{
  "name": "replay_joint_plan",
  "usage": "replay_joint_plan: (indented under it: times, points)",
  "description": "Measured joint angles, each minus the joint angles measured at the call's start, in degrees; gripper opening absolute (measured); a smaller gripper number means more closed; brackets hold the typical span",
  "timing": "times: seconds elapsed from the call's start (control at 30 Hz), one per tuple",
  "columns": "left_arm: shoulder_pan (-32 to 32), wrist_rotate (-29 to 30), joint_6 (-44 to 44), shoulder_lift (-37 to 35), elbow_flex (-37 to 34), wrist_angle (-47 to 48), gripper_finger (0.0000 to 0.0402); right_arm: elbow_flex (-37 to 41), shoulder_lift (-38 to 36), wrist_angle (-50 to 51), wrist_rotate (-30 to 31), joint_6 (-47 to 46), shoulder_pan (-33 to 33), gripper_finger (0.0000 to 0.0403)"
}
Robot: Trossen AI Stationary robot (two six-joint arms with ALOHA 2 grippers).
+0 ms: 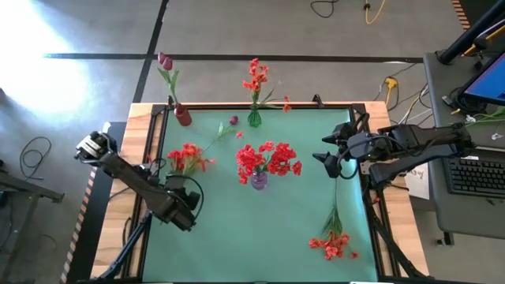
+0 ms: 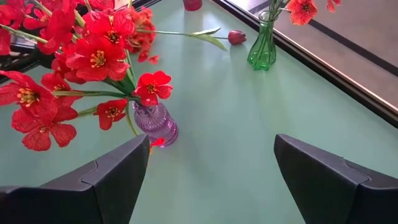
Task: Sort flowers into vase by color
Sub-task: Put the orange flowers into the green vase
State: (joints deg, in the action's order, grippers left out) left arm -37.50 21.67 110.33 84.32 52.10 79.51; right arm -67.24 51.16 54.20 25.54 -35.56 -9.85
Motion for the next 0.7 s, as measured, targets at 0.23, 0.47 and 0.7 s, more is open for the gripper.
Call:
replay_joint_plan:
  times: [0.23,0.47,0.7]
  points:
    - [-0.2,0.1,-5.3,-5.5,3.4,2.6,0.0,0.0,0.0,0.0,0.0,0.6,0.0,0.0336]
    - [-0.2,0.4,-7.8,-7.9,8.0,10.5,0.0,0.0,0.0,0.0,0.0,0.9,0.0,0.0336]
    - [-0.2,2.4,-15.3,-10.8,13.2,10.6,0.0,0.0,0.0,-0.3,0.2,1.3,0.0,0.0336]
